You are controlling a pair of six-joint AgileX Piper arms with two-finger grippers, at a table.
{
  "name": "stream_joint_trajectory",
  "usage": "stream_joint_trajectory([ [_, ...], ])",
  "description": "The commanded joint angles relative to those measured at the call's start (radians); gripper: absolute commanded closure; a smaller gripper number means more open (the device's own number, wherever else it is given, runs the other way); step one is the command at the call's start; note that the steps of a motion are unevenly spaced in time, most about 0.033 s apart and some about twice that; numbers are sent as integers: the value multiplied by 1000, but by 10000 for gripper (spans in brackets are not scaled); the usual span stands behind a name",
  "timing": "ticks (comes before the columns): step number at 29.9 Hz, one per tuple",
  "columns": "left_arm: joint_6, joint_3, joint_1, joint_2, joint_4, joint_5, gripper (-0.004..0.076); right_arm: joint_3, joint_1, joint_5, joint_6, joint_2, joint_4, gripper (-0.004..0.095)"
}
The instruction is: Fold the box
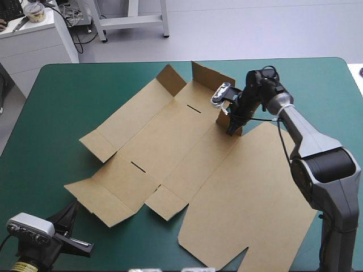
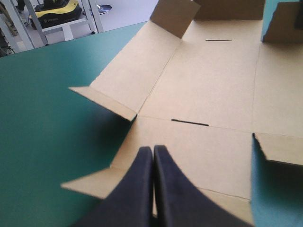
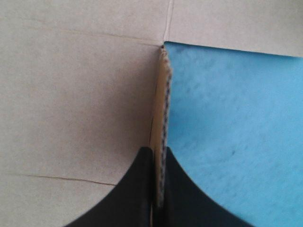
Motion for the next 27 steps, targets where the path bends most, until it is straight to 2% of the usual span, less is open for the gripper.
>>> stream_joint_trajectory([
  [1,-6,-25,2,14,-18,-72,734,-120,81,-39,-61,-13,-83,928],
  [4,-6,-25,2,14,-18,-72,734,-166,142,-70,-95,19,-85,928],
  [7,-6,-25,2,14,-18,-72,734,-180,200,-85,-195,40,-85,928],
  [10,-6,-25,2,14,-18,-72,734,-177,249,-128,-213,56,-85,928],
  [16,-6,-25,2,14,-18,-72,734,-177,283,-259,-236,67,-56,928],
  [20,-6,-25,2,14,-18,-72,734,-177,284,-266,-234,67,-59,905],
  [21,-6,-25,2,14,-18,-72,734,-177,284,-266,-231,67,-59,881],
  [24,-6,-25,2,14,-18,-72,734,-177,289,-259,-189,67,-44,703],
  [27,-6,-25,2,14,-18,-72,734,-180,291,-253,-89,65,-31,438],
])
